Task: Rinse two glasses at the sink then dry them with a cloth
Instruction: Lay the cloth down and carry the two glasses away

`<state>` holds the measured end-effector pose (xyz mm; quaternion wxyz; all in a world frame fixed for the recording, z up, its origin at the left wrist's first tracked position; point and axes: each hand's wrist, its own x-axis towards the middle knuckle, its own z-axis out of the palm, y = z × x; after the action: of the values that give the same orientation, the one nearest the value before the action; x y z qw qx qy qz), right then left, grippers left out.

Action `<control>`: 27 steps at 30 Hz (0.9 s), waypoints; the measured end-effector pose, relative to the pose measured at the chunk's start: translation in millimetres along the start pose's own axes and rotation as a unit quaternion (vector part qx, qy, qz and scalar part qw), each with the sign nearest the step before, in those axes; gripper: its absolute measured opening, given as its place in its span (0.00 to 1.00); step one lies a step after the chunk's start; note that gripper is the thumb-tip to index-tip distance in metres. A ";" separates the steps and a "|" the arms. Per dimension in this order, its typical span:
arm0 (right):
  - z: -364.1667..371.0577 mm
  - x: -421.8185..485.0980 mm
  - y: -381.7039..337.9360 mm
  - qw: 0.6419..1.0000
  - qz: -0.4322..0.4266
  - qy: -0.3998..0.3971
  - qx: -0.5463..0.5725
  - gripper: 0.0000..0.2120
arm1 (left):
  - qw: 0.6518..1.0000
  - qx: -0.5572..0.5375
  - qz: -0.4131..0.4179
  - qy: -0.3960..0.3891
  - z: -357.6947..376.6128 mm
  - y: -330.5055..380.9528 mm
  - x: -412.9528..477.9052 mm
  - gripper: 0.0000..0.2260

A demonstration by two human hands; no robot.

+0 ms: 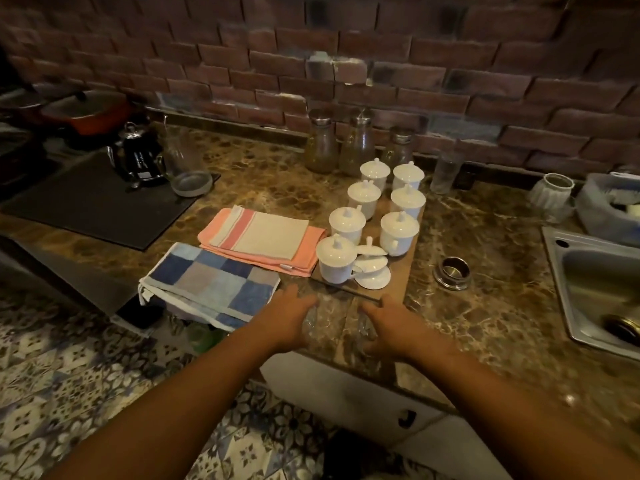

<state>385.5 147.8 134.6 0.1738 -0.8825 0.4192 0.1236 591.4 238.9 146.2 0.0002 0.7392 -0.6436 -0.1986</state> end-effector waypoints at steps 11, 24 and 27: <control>15.3 29.9 13.8 0.998 0.054 0.008 0.022 0.35 | 0.994 0.040 0.067 -0.076 4.7 -11.0 72.5 0.29; 15.1 46.2 -10.1 0.986 0.162 0.005 0.043 0.33 | 0.975 0.080 0.180 -0.106 16.0 -28.4 113.0 0.29; 20.2 49.3 -9.7 0.984 0.174 0.013 0.035 0.33 | 0.974 0.081 0.189 -0.098 21.9 -29.9 118.3 0.30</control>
<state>422.1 127.4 100.3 0.1750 -0.7912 0.5724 0.1259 624.3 137.1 83.7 -0.0853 0.5791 -0.7823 -0.2131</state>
